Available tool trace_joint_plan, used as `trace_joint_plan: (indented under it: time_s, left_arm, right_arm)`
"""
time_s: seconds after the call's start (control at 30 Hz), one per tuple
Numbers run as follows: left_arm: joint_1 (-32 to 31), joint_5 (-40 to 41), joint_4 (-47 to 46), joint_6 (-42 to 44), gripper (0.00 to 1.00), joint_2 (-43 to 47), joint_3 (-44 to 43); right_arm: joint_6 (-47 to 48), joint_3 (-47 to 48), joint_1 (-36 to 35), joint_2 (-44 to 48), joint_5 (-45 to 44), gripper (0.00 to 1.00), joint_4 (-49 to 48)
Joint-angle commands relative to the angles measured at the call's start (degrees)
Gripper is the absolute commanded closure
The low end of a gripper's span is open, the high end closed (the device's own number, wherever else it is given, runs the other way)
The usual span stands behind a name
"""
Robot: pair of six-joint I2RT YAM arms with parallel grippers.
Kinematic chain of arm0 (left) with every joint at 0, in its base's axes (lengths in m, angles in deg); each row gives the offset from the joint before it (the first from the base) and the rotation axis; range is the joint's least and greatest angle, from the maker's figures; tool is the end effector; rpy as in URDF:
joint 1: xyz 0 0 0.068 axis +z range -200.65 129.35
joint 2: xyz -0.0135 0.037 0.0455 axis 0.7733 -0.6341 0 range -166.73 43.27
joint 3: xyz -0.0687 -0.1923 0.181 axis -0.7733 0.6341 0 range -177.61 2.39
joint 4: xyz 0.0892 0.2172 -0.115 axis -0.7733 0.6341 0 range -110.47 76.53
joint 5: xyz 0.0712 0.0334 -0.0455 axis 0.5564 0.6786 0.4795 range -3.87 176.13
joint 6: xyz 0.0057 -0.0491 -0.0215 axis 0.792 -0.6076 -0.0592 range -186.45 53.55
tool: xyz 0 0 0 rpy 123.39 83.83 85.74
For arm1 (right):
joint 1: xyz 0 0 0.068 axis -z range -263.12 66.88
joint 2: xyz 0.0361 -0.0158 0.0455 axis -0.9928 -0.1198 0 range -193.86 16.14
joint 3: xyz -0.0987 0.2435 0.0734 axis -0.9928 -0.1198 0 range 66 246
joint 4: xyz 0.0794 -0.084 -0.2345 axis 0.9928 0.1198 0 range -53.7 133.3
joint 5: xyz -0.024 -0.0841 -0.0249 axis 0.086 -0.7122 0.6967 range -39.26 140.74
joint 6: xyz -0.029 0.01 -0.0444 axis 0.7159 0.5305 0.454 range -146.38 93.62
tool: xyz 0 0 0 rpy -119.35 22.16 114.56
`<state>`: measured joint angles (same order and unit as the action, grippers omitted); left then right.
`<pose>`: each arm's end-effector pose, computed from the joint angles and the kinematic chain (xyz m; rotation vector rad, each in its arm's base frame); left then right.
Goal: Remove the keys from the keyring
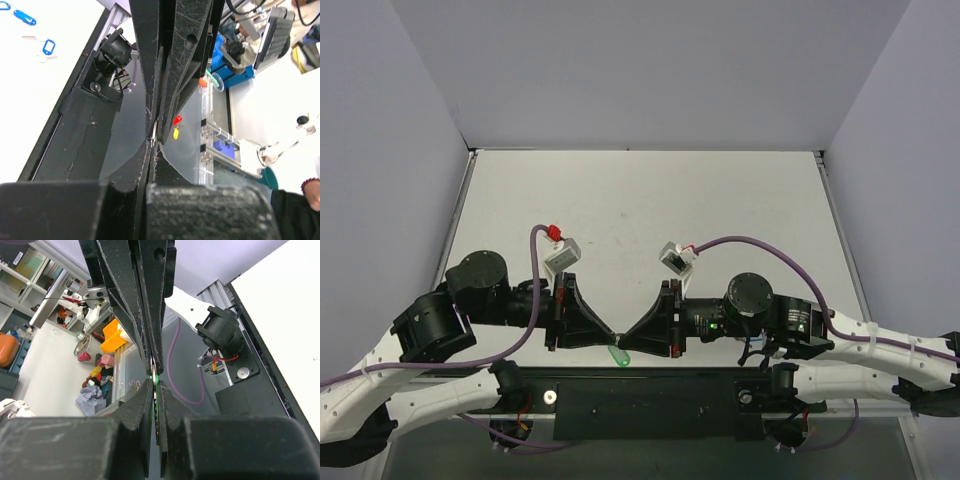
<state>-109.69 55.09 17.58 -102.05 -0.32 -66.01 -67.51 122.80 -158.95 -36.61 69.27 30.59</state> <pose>0.0499 -0.1190 0.4289 0.8600 1.9203 -1.5836 0.0396 0.2031 0.4190 -0.8131 1.5093 1.8459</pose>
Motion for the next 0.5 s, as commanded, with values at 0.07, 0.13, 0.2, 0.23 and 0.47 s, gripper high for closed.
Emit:
trace_joint_plan:
  time_s: [0.07, 0.13, 0.2, 0.23, 0.47]
  left_arm:
    - [0.07, 6.7, -12.36, -8.25, 1.0, 2.19, 4.67]
    - [0.07, 7.84, -12.99, -9.05, 1.0, 2.63, 4.77]
    - [0.07, 8.81, -13.78, -9.84, 1.0, 2.99, 4.86]
    - [0.07, 9.16, -13.96, -10.19, 1.0, 3.34, 5.03]
    - [0.07, 13.99, -16.5, -13.26, 1.0, 5.27, 6.61]
  right_arm:
    - [-3.0, -1.42, -1.33, -0.16, -5.25, 1.0, -10.54]
    - [-2.74, -0.99, -2.39, -0.95, -5.86, 1.0, -10.63]
    - [-2.47, -0.72, -3.18, -1.47, -6.74, 1.0, -10.89]
    - [-2.38, -0.63, -3.53, -1.48, -6.92, 1.0, -10.98]
    - [-2.65, -1.69, -4.06, -1.48, -9.2, 1.0, -13.62]
